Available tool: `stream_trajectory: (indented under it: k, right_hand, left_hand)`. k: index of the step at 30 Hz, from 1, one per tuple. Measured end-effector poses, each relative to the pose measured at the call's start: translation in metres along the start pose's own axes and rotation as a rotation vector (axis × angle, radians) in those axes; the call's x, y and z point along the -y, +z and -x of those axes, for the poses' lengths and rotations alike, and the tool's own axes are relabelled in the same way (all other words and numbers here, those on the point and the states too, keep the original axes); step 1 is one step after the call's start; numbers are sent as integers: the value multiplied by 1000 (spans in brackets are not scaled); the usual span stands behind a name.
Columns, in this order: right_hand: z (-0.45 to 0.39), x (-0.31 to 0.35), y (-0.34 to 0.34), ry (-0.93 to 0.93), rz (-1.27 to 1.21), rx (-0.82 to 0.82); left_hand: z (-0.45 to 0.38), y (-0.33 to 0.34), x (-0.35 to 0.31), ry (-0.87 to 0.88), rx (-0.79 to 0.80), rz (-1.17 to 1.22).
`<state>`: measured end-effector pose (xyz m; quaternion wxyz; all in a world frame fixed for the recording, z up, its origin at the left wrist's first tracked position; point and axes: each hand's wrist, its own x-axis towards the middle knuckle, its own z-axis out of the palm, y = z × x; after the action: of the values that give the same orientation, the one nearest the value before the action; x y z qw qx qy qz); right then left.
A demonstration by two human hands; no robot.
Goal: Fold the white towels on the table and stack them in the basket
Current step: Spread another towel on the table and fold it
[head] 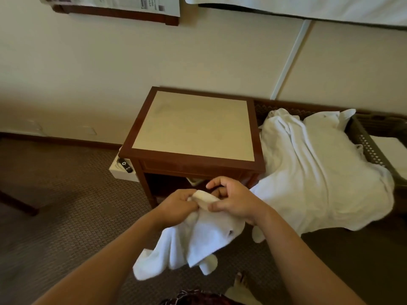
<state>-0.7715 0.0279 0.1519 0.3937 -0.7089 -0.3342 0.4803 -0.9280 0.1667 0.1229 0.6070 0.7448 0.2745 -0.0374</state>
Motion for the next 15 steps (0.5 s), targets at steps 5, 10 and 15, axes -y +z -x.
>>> stream_trajectory:
  k: [5,10,15]
  right_hand:
    - [6,-39,-11,132,219,-68]
    - [1,-42,24,75,-231,-349]
    - [-3,-24,48,-13,-187,-539]
  left_hand:
    - [3,-11,10,-65,-225,-18]
    - [4,-1,14,-146,-355,-3]
    - [11,14,7,-124,-453,85]
